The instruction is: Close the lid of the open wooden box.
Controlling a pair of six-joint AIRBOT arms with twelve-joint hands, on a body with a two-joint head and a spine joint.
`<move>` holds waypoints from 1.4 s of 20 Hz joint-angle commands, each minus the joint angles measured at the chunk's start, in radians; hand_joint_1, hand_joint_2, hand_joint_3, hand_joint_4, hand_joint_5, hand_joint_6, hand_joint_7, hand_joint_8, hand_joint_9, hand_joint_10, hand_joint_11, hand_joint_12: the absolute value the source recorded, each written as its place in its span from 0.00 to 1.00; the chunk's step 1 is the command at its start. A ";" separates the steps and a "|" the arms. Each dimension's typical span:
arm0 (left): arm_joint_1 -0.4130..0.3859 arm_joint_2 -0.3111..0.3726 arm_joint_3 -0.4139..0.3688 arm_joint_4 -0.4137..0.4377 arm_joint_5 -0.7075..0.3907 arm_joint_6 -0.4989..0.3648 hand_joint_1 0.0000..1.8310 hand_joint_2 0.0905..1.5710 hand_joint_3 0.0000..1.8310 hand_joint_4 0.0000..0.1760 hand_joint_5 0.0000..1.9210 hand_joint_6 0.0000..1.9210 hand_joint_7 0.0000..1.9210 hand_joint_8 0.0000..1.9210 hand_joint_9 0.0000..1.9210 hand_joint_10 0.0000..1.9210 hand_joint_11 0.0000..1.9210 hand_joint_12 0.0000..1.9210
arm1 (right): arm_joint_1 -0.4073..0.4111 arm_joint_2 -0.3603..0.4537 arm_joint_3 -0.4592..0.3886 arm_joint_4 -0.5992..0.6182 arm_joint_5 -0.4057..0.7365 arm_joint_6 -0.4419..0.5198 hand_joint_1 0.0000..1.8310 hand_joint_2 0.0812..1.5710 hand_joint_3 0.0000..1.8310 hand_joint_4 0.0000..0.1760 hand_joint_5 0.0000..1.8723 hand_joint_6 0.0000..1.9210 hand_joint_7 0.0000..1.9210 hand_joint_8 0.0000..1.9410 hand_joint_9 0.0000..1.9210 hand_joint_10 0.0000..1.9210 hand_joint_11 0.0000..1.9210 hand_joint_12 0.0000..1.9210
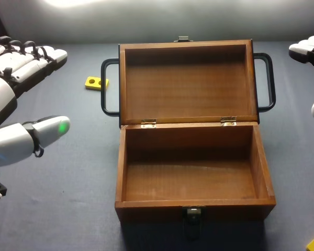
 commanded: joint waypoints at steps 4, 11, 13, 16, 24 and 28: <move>-0.014 -0.001 0.007 0.005 -0.124 -0.008 0.00 0.85 0.00 0.00 0.05 0.00 0.05 0.00 0.06 0.00 0.00 0.18 | 0.008 0.000 0.006 0.023 0.117 0.008 0.00 0.84 0.00 0.08 0.12 0.00 0.11 0.00 0.08 0.00 0.08 0.02; -0.088 -0.033 0.079 0.024 0.035 -0.019 0.00 0.86 0.00 0.00 0.04 0.00 0.06 0.00 0.06 0.00 0.01 0.17 | 0.008 -0.005 0.059 0.054 0.014 0.008 0.00 0.85 0.00 0.17 0.13 0.00 0.11 0.00 0.08 0.00 0.08 0.01; -0.100 -0.048 0.106 0.008 0.077 -0.019 0.00 0.83 0.00 0.00 0.04 0.00 0.04 0.00 0.04 0.00 0.00 0.15 | 0.009 -0.017 0.089 0.075 -0.042 0.008 0.00 0.86 0.00 0.16 0.12 0.00 0.11 0.00 0.07 0.00 0.07 0.01; -0.133 -0.081 0.155 0.001 0.176 -0.019 0.00 0.83 0.00 0.00 0.01 0.00 0.02 0.00 0.03 0.00 0.00 0.08 | 0.018 -0.046 0.134 0.085 -0.130 0.008 0.00 0.84 0.00 0.08 0.13 0.00 0.11 0.00 0.09 0.01 0.09 0.01; -0.284 -0.204 0.306 0.092 0.512 -0.016 0.00 0.79 0.00 0.00 0.00 0.00 0.00 0.00 0.02 0.00 0.04 0.10 | 0.112 -0.112 0.233 -0.004 -0.343 0.008 0.00 0.88 0.01 0.00 0.14 0.00 0.12 0.00 0.08 0.00 0.09 0.01; -0.317 -0.253 0.363 0.097 0.594 -0.015 0.00 0.79 0.01 0.00 0.00 0.00 0.00 0.00 0.02 0.01 0.04 0.07 | 0.126 -0.140 0.262 -0.033 -0.406 0.012 0.01 0.90 0.01 0.00 0.14 0.00 0.12 0.00 0.08 0.00 0.09 0.01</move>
